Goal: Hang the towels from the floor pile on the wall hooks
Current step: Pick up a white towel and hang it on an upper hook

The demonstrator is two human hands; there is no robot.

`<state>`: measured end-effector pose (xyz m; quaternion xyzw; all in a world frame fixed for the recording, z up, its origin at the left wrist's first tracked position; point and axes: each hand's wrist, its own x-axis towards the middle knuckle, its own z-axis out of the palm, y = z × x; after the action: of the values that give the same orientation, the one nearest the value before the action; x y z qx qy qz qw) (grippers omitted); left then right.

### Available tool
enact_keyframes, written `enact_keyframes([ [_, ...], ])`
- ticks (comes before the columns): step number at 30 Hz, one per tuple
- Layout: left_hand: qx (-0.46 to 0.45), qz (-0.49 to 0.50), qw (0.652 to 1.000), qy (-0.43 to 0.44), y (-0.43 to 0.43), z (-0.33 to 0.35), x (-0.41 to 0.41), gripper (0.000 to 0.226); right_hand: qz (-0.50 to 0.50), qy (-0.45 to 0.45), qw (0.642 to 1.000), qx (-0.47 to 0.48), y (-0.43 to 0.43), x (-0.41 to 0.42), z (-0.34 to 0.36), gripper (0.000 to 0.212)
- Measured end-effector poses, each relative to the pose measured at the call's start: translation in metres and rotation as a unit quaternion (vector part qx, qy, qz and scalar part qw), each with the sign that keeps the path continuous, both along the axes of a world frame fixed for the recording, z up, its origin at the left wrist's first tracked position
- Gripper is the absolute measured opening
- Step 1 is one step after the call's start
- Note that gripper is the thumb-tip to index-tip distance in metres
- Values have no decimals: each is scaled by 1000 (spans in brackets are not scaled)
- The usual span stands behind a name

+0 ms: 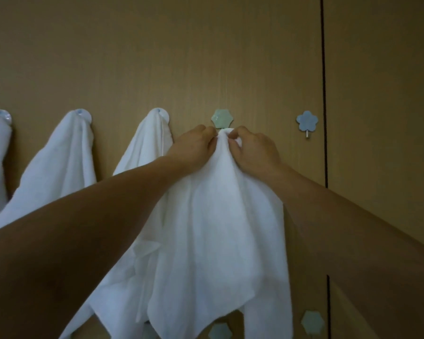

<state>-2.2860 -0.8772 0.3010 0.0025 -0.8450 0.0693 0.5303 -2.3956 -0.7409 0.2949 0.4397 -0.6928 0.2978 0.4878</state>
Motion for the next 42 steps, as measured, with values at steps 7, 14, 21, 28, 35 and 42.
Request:
enact_keyframes([
  [7, -43, 135, 990, 5, 5, -9, 12, 33, 57, -54, 997, -19, 9, 2, -18, 32],
  [14, 36, 66, 996, -53, 10, -31, 22, 67, 101, -94, 989, -47, 18, 11, -37, 72],
  [21, 52, 94, 990, -97, 14, -40, 25, 34, 45, -112, 992, 25, 16, 20, -47, 60],
  [28, 63, 112, 985, -116, 19, -50, 35, 38, 29, -121, 992, 11, 26, 27, -57, 62],
  [35, -25, 135, 984, -116, 25, -91, 67, 67, -1, -131, 991, -5, 39, 72, -93, 63],
  [42, -46, 98, 974, -198, 33, -167, 112, 64, -20, -187, 980, 66, 44, 126, -174, 63],
])
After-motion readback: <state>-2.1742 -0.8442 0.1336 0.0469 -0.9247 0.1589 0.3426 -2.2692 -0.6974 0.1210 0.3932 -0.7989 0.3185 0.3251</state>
